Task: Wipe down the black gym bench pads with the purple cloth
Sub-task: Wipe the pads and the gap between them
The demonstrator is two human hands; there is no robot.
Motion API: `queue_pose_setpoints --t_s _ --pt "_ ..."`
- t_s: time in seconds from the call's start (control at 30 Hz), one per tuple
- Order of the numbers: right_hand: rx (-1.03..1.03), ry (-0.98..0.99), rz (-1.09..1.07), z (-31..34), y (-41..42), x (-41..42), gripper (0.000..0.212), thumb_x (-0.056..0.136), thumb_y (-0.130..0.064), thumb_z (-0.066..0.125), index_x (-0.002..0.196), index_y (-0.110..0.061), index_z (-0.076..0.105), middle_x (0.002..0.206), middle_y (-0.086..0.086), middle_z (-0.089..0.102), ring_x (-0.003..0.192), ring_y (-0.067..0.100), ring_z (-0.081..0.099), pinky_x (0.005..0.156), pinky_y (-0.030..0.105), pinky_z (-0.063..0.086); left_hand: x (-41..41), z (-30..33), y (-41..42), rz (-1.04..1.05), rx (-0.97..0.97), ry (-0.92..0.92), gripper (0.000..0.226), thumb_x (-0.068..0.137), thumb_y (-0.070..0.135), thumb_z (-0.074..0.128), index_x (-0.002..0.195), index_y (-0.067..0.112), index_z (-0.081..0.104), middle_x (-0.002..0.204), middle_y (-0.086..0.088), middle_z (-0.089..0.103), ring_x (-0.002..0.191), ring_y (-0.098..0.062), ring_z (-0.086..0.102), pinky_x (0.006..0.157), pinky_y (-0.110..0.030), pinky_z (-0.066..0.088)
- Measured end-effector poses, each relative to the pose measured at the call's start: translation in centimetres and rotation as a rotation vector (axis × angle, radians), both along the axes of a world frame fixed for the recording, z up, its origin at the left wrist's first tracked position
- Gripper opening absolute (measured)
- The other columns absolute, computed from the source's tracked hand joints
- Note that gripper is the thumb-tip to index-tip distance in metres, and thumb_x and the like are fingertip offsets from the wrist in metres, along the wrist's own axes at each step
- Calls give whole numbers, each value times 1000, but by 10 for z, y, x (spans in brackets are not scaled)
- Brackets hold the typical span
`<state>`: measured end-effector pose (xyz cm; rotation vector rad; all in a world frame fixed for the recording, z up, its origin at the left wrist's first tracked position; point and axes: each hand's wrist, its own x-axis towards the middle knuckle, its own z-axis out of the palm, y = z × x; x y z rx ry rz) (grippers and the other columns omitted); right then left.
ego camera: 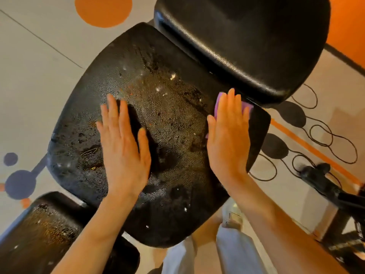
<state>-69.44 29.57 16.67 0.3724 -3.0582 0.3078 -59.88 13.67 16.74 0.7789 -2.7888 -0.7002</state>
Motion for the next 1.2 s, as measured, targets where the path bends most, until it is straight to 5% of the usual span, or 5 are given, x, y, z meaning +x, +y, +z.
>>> queue_pose_setpoints --t_s 0.17,0.33,0.53,0.7,1.2 --pt "211 -141 466 -4 32 69 55 104 -32 23 151 -6 15 158 13 18 147 29 15 120 43 17 43 -7 -25 109 -35 -72 55 102 33 34 153 16 21 163 -5 9 152 -25 2 123 -45 1" --pt "-29 -45 38 -3 -27 -22 57 101 -33 24 147 0 28 153 17 31 143 32 27 116 49 28 55 -17 -30 87 -82 -117 57 100 36 34 152 17 24 162 -8 13 151 -29 7 123 -46 6" --pt "90 -135 492 -1 13 61 53 101 -27 30 148 -3 26 155 13 28 145 28 23 118 44 23 55 -19 -28 103 -111 -122 57 99 35 37 152 15 26 161 -11 15 151 -29 8 123 -47 10" --pt "-163 -161 110 -3 -48 -33 47 103 -29 27 148 -14 28 158 4 23 148 21 15 120 41 18 55 -20 -30 94 -126 -136 58 99 36 37 152 15 25 162 -10 13 151 -28 6 123 -46 9" --pt "-65 -177 260 -1 -43 42 53 101 -16 38 151 -7 20 158 10 20 148 25 10 119 41 13 56 -21 -33 87 -106 -191 61 98 38 37 154 21 20 163 -6 11 152 -25 2 123 -43 6"
